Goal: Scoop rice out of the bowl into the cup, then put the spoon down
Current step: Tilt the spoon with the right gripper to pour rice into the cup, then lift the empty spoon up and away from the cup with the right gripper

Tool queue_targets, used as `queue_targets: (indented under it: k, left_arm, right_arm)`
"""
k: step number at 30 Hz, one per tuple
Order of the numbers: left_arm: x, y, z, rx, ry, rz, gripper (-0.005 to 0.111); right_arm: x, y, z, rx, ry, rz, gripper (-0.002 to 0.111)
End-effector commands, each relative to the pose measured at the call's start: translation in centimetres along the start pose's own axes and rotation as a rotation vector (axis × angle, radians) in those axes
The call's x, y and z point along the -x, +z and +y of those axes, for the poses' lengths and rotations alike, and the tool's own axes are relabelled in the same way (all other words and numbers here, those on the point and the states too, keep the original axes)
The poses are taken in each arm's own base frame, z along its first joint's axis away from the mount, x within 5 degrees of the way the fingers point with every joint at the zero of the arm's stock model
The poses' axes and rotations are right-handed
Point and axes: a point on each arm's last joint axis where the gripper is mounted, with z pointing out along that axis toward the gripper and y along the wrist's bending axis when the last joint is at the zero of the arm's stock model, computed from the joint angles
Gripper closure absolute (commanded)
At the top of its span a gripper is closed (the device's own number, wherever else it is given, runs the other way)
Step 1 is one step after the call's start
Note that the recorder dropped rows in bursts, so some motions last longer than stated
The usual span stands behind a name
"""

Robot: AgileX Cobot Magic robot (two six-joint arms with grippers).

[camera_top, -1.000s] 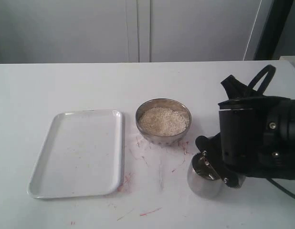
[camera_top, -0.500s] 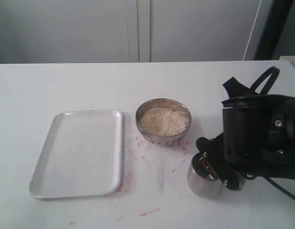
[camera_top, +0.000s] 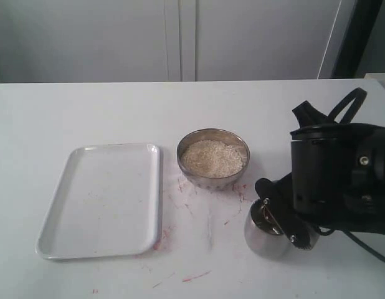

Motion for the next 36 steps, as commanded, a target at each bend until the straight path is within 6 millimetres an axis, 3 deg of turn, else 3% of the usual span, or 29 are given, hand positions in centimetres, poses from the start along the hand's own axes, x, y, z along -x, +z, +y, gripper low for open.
queue_targets:
  k: [1,6,25,31,36]
  left_arm:
    - [0.1,0.0,0.0,-0.002,-0.008,-0.006,0.092]
    - [0.1,0.0,0.0,-0.002,-0.008,-0.006,0.092]
    - [0.1,0.0,0.0,-0.002,-0.008,-0.006,0.092]
    - [0.1,0.0,0.0,-0.002,-0.008,-0.006,0.092]
    - [0.1,0.0,0.0,-0.002,-0.008,-0.006,0.092]
  right_arm:
    - [-0.5,-0.2,-0.3,-0.043,0.059,0.025,0.108]
    - [-0.3,-0.3,0.2,0.006,-0.007,-0.007,0.108]
    - [-1.5,-0.8,-0.3,-0.069,0.110,0.015,0.108]
    - [-3.0,-1.8,-0.2,-0.108,0.342,-0.011,0.108]
    - [-5.9,-3.8,0.3,-0.185,0.742,-0.135,0.108]
